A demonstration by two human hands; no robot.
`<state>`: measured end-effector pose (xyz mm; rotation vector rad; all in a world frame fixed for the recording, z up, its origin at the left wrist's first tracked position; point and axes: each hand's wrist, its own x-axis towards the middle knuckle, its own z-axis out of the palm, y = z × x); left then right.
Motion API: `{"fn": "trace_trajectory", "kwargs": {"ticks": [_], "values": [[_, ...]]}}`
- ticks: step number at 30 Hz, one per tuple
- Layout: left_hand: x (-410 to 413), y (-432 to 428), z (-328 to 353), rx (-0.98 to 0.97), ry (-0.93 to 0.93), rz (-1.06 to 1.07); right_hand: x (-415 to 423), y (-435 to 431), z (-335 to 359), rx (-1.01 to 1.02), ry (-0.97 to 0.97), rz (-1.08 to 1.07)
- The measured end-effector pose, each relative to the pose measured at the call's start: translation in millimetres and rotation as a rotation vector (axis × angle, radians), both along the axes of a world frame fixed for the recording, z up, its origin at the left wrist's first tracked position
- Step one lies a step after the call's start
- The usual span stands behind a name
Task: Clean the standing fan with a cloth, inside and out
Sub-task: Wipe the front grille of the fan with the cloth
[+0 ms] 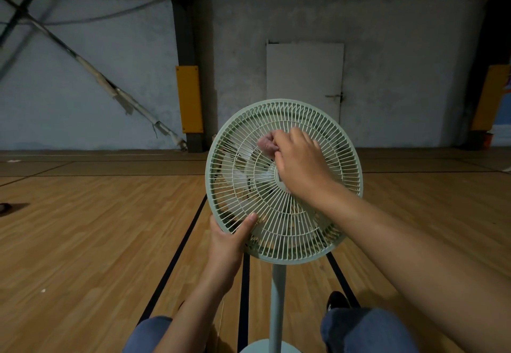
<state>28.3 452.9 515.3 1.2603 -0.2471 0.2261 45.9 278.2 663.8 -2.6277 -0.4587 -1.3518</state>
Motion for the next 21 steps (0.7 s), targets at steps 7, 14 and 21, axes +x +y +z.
{"fn": "trace_trajectory", "kwargs": {"ticks": [7, 14, 21], "values": [[1.1, 1.2, -4.1, 0.009, -0.001, -0.024, 24.7, 11.4, 58.2, 0.023, -0.05, -0.037], [4.6, 5.6, -7.5, 0.012, 0.009, -0.005, 34.4, 17.9, 79.0, 0.059, -0.024, -0.054], [11.3, 9.2, -9.1, 0.029, 0.024, 0.004, 17.2, 7.4, 31.8, 0.064, 0.04, 0.024]]}}
